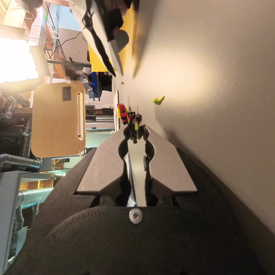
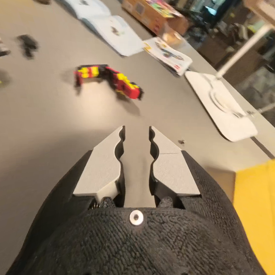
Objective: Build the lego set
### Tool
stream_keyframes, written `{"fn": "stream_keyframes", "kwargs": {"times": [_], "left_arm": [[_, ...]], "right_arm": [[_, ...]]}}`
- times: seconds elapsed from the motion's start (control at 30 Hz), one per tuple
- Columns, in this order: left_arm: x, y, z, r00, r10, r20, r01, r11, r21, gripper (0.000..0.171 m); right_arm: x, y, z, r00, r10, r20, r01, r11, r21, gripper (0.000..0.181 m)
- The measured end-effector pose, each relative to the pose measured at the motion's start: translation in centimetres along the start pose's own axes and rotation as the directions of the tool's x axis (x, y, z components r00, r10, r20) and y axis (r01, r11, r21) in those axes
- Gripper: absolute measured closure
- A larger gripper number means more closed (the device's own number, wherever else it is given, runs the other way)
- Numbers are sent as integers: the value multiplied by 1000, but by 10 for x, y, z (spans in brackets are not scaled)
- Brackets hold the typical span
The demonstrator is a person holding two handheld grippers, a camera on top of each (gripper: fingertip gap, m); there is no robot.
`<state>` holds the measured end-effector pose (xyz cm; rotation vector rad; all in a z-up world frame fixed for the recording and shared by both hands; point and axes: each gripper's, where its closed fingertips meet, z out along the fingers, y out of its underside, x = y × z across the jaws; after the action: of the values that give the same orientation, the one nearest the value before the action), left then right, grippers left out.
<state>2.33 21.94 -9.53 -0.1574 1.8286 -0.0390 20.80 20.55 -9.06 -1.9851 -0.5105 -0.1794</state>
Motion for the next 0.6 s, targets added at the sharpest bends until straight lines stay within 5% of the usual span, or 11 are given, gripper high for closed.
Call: {"fn": "stream_keyframes", "kwargs": {"times": [0.2, 0.43, 0.6], "left_arm": [[5, -2, 2, 1000, 23, -13, -23, 1000, -4, 156], [9, -6, 1, 999, 5, -37, -4, 1000, 10, 156], [13, -7, 0, 997, -43, -65, 45, 999, 30, 156]], "right_arm": [[59, 35, 4, 932, 209, -296, -261, 953, -150, 156], [87, 67, -18, 893, 118, -434, -245, 937, -249, 163], [111, 51, -48, 816, 97, -569, -175, 981, -83, 171]]}}
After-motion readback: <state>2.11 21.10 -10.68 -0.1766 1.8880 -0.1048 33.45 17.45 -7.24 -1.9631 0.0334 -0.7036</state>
